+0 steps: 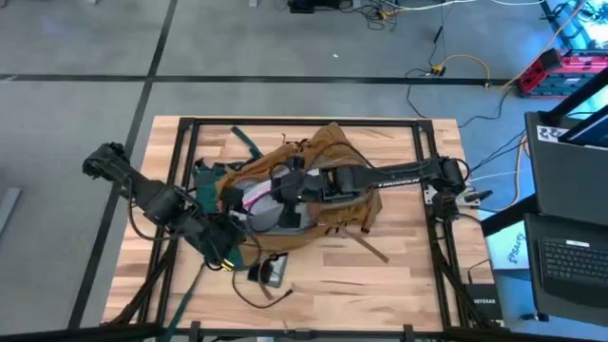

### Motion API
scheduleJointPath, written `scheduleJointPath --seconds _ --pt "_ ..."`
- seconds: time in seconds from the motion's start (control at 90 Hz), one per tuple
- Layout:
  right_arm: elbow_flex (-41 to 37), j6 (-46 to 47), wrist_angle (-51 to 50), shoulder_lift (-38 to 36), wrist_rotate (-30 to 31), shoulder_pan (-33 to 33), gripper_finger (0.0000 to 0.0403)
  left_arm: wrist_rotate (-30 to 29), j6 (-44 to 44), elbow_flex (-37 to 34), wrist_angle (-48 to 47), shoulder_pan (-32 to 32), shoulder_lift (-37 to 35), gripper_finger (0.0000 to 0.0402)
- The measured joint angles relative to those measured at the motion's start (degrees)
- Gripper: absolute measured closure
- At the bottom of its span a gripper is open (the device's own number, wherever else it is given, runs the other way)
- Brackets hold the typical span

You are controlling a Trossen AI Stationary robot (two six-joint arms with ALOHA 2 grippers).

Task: Unpack backpack
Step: Put the pink zipper pouch into the brown backpack

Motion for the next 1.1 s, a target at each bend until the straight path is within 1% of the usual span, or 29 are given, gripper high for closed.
scheduleJointPath --seconds 0.067,0.322,0.433,0.644,0.811,0.867,0.922,0.978,1.1 --pt "0.01 1.75 -2.63 1.1 -0.85 -0.56 0.0403 -1.3 -0.19 -1.38 0.01 0.34 0.02 0.0109" --pt "-0.01 1.93 -4.34 4.85 -1.75 -0.85 0.0403 -4.76 -4.68 -11.37 1.5 5.31 0.11 0.0109" --pt "-0.01 1.87 -4.41 5.05 -2.18 -0.85 0.0403 -4.51 -6.75 -14.84 3.28 8.19 0.09 0.0109" --pt "-0.03 0.46 -2.98 5.06 -3.49 -0.81 0.0403 -3.94 -3.43 -19.19 10.44 13.94 0.09 0.0109" --pt "-0.03 0.47 -3.18 5.04 -3.66 -0.78 0.0403 -2.09 -1.02 -20.9 14.71 17.78 0.09 0.0114" --pt "-0.03 0.49 -3.89 4.96 -3.64 -0.58 0.0403 -2.06 -0.88 -21.3 14.98 18.87 0.09 0.0127" --pt "0.1 0.54 -4.92 4.96 -3.6 -0.41 0.0402 -1.99 -1.35 -21.32 14.64 19.77 0.09 0.015" --pt "0.67 0.94 -7.07 4.81 -3.59 -0.08 0.0402 -1.99 -1.83 -21.32 14.7 20.39 0.09 0.0182" --pt "2.2 3.33 -11.5 4.72 -1.81 0.86 0.0402 -1.77 -2.22 -21.27 14.99 21.23 -0.01 0.027"
